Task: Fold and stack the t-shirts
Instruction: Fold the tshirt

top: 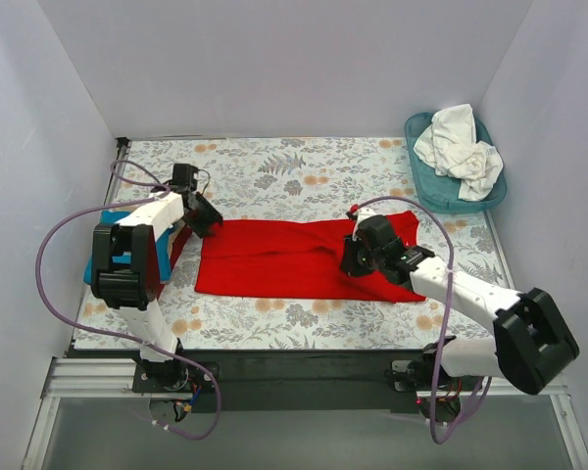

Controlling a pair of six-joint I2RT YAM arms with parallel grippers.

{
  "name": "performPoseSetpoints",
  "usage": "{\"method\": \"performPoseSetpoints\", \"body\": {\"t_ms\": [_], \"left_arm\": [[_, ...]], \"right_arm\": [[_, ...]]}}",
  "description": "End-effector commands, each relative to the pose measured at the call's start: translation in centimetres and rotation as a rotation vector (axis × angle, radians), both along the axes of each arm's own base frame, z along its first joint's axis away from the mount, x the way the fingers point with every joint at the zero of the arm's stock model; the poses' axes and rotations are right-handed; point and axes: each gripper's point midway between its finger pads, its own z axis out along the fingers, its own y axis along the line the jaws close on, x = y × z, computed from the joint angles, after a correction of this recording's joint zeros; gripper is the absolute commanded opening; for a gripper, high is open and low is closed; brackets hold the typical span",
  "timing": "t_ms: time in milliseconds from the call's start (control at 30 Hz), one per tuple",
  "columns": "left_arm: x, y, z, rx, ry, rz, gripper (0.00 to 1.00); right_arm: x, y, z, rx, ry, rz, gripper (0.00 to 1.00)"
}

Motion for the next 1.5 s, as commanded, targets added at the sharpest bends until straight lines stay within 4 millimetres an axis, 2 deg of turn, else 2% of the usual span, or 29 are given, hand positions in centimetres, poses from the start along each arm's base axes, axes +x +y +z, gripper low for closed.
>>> {"method": "performPoseSetpoints", "body": {"t_ms": [0, 33, 67, 100, 167, 200, 233, 267, 300, 333, 367, 400, 433, 467, 500, 533, 567, 600, 700, 967, 1233, 1467], "left_arm": [[2.1, -4.9, 7.3, -0.022, -0.247, -0.242, 0.35], [1.8, -7.6, 8.3, -0.016, -0.290, -0.342, 0.39], [1.7, -9.1, 9.0, -0.025, -0.317, -0.393, 0.40], [0.6, -12.5, 9.9, -0.080, -0.341, -0.498, 0.40], [-0.4, -15.8, 10.6, -0.123, -0.375, -0.601, 0.40], [-1.9, -18.8, 10.9, -0.144, -0.391, -0.688, 0.40], [-2.6, -20.1, 10.9, -0.132, -0.413, -0.757, 0.41], [-3.8, -22.9, 11.2, -0.127, -0.452, -0.835, 0.43], [-4.4, -24.1, 11.4, -0.119, -0.468, -0.878, 0.44], [-4.9, -25.2, 10.5, -0.116, -0.456, -0.920, 0.45], [-5.1, -26.3, 10.8, -0.114, -0.477, -0.962, 0.45], [-6.3, -28.2, 10.7, -0.121, -0.482, -1.019, 0.45], [-6.8, -29.3, 10.1, -0.120, -0.480, -1.054, 0.45], [-6.9, -30.4, 10.4, -0.109, -0.506, -1.095, 0.45], [-8.0, -31.9, 10.2, -0.109, -0.510, -1.143, 0.46], [-8.4, -32.7, 10.1, -0.103, -0.515, -1.166, 0.46], [-8.7, -33.3, 8.8, -0.094, -0.488, -1.187, 0.46], [-9.0, -34.1, 8.9, -0.091, -0.497, -1.209, 0.46], [-9.0, -34.9, 7.1, -0.080, -0.461, -1.226, 0.46], [-10.1, -35.8, 4.9, -0.079, -0.420, -1.284, 0.46], [-12.0, -37.0, 4.6, -0.144, -0.420, -1.343, 0.46], [-12.5, -36.9, 3.3, -0.141, -0.391, -1.338, 0.45]], "right_arm": [[1.1, -1.9, 3.7, -0.006, -0.115, -0.100, 0.25], [1.0, -2.8, 4.1, -0.018, -0.116, -0.137, 0.25], [0.5, -3.9, 4.9, -0.015, -0.106, -0.194, 0.25], [0.6, -5.3, 5.0, -0.032, -0.106, -0.254, 0.25], [0.2, -6.9, 5.6, -0.025, -0.106, -0.320, 0.25], [-0.1, -8.5, 5.0, -0.056, -0.085, -0.361, 0.26], [-0.7, -9.4, 4.1, -0.068, -0.066, -0.378, 0.26], [-0.9, -10.4, 3.9, -0.052, -0.048, -0.408, 0.26], [-1.1, -10.8, 3.6, -0.036, -0.033, -0.415, 0.25], [-1.7, -11.4, 2.5, -0.034, -0.002, -0.419, 0.26], [-1.9, -11.7, 2.5, -0.013, 0.003, -0.423, 0.26], [-2.1, -12.1, 2.2, 0.005, 0.020, -0.434, 0.25], [-2.5, -12.5, 1.7, 0.002, 0.031, -0.441, 0.26], [-2.5, -12.7, 1.7, 0.011, 0.026, -0.449, 0.25], [-2.6, -12.9, 1.5, 0.014, 0.036, -0.458, 0.26], [-2.8, -13.1, 1.4, 0.014, 0.043, -0.464, 0.26], [-2.9, -13.3, 1.2, 0.013, 0.052, -0.468, 0.25], [-2.9, -13.5, 1.1, 0.020, 0.055, -0.474, 0.25], [-3.0, -13.7, 1.1, 0.025, 0.060, -0.481, 0.26], [-3.0, -14.1, 1.0, 0.022, 0.063, -0.493, 0.26], [-3.2, -14.3, 0.5, 0.013, 0.070, -0.491, 0.26], [-3.2, -14.3, 0.4, 0.020, 0.070, -0.503, 0.26]]}}
